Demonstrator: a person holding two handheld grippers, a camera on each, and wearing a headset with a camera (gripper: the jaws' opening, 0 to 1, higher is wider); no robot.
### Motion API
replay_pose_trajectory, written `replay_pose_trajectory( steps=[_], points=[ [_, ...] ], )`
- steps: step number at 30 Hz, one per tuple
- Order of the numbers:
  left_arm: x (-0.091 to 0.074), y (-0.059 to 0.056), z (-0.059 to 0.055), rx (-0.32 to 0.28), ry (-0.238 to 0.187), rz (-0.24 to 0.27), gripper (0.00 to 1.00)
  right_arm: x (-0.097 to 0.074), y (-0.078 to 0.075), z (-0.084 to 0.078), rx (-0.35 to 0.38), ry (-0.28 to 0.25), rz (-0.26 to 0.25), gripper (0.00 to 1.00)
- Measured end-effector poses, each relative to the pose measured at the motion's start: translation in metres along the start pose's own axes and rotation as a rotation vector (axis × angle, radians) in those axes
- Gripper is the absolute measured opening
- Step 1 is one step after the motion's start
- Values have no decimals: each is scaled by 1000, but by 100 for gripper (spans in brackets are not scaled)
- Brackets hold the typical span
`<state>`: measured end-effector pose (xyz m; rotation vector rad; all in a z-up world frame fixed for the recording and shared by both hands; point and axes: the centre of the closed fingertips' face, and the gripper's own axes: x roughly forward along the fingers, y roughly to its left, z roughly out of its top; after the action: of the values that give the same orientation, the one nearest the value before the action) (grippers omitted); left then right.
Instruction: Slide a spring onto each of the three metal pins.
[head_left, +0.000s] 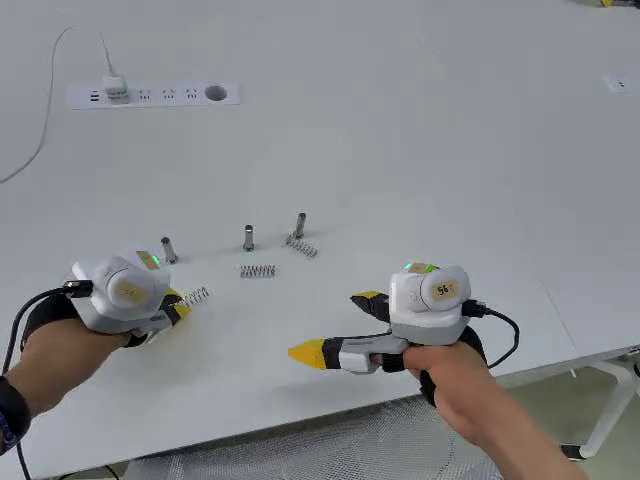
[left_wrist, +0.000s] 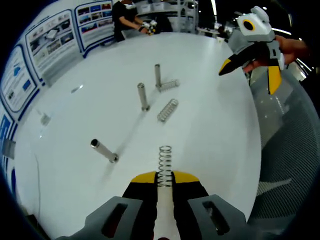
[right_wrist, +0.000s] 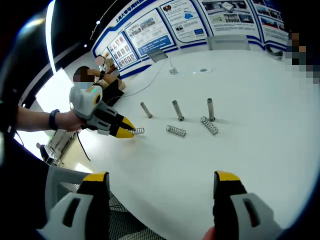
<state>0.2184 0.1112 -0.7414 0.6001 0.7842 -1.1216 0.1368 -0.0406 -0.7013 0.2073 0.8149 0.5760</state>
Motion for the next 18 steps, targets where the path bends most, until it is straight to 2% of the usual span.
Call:
replay_pose_trajectory(
  steps=[5, 18],
  points=[
    [-8, -7, 6, 37, -1, -16, 10, -2, 0, 1, 0, -6, 3, 87],
    [-28, -22, 42, 128, -48, -48, 10, 2, 5, 8, -15, -10, 37, 84]
  ],
)
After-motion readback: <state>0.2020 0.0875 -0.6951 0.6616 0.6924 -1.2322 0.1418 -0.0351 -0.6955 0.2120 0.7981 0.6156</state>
